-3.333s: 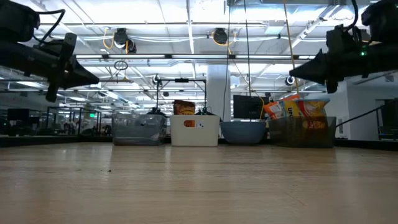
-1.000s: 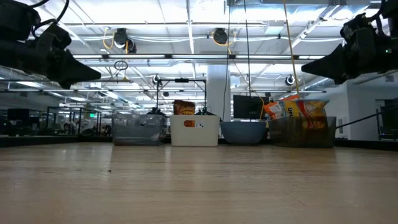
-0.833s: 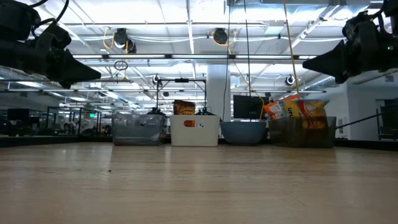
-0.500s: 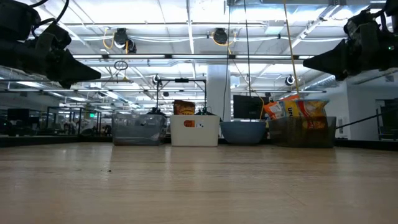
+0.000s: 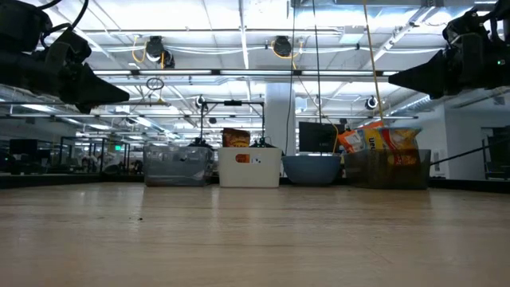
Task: Pick & Place Food Item
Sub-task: Return to Home Position
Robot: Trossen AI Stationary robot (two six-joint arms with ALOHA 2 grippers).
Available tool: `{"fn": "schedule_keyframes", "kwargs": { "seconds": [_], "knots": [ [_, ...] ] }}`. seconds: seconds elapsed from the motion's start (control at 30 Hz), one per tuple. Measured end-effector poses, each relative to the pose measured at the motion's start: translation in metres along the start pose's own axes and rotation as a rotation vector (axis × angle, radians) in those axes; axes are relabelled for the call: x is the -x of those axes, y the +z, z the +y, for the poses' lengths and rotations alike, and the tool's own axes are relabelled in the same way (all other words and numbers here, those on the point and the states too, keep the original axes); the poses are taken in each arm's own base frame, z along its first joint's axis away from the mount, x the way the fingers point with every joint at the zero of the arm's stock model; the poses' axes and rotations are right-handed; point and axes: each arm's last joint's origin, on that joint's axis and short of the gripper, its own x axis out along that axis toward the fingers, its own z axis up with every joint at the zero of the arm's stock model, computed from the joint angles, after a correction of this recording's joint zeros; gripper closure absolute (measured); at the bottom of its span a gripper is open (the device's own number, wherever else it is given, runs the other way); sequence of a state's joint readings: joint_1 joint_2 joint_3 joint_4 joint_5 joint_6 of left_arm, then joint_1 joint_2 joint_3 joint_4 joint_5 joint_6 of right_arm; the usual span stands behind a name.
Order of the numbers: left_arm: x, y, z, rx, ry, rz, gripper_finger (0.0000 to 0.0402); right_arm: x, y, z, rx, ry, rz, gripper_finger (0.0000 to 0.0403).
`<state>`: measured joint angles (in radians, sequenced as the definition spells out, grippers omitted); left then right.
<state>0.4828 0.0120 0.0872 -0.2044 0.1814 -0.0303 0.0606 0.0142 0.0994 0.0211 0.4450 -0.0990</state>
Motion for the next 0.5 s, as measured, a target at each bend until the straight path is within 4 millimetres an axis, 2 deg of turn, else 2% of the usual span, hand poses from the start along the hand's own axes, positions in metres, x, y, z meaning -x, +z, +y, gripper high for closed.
{"fn": "schedule_keyframes", "kwargs": {
  "seconds": [0.5],
  "knots": [
    [0.0, 0.0, 0.0, 0.0, 0.001, 0.0, 0.0369, 0.0, 0.0011, -0.0001, -0.005, -0.001, -0.011, 0.0403]
  ]
}}
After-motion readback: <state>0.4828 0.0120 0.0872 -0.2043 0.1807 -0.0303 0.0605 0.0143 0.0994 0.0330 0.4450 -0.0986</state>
